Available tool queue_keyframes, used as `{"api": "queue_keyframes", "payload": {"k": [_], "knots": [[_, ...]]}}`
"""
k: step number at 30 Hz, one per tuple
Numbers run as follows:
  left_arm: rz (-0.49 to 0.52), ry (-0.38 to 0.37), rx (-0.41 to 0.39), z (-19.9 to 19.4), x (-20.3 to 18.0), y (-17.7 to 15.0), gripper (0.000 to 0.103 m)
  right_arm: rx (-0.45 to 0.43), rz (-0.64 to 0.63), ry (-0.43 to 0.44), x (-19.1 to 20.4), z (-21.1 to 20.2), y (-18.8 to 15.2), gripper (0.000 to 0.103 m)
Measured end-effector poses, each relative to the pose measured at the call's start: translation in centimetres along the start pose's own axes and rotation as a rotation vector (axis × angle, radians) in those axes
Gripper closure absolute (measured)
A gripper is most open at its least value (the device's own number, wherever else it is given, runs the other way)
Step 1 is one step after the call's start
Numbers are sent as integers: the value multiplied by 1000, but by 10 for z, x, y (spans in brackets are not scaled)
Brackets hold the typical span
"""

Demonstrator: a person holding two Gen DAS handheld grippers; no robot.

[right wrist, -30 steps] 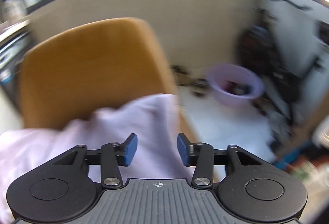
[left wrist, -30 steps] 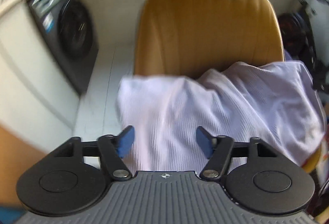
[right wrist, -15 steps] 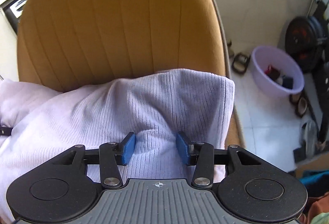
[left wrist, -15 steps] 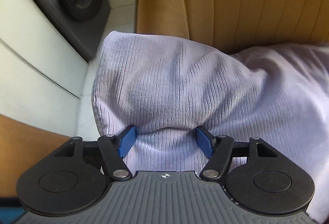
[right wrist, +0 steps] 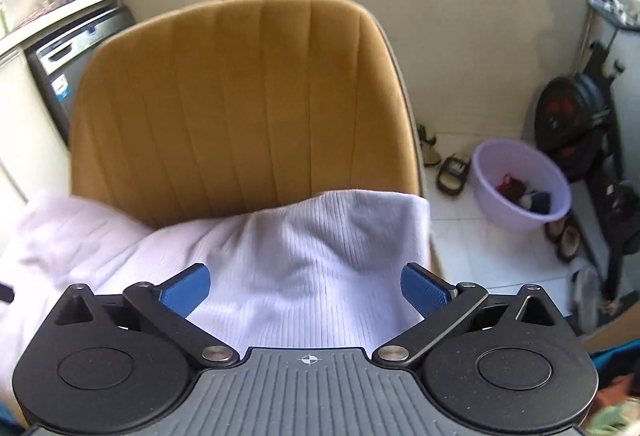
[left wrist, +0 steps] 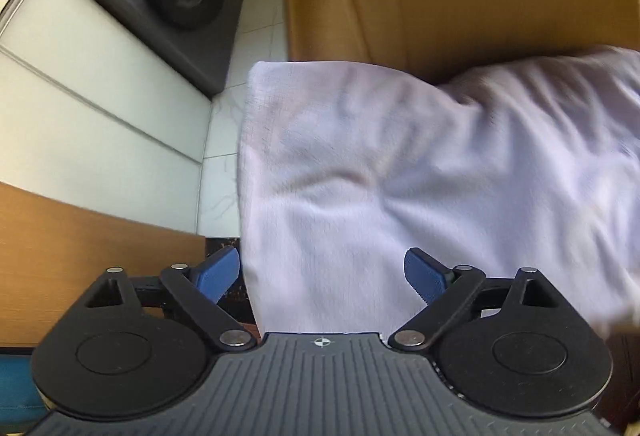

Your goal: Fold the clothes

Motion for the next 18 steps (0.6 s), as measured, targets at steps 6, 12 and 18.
{"api": "queue_keyframes", "payload": {"k": [6, 12, 18], "knots": [[0, -189, -128, -63, -26, -64, 8, -105, 217, -58, -12, -136, -23, 1], [53, -276, -274, -130, -24, -150, 7, -138, 225, -201, 2, -248, -75, 1], [79, -316, -304, -160, -16, -233, 3, -103, 303, -140, 25, -326, -136, 1]]}}
Point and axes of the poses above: each gripper's, at about its wrist camera, not at the fingertips, and z roughly the way its jaws point, x to its left, y to its top, the point moved 3 cm from there along z, roughly the way its jaws point, and after that the axes turned 1 degree about -y, right-handed, at the moved point
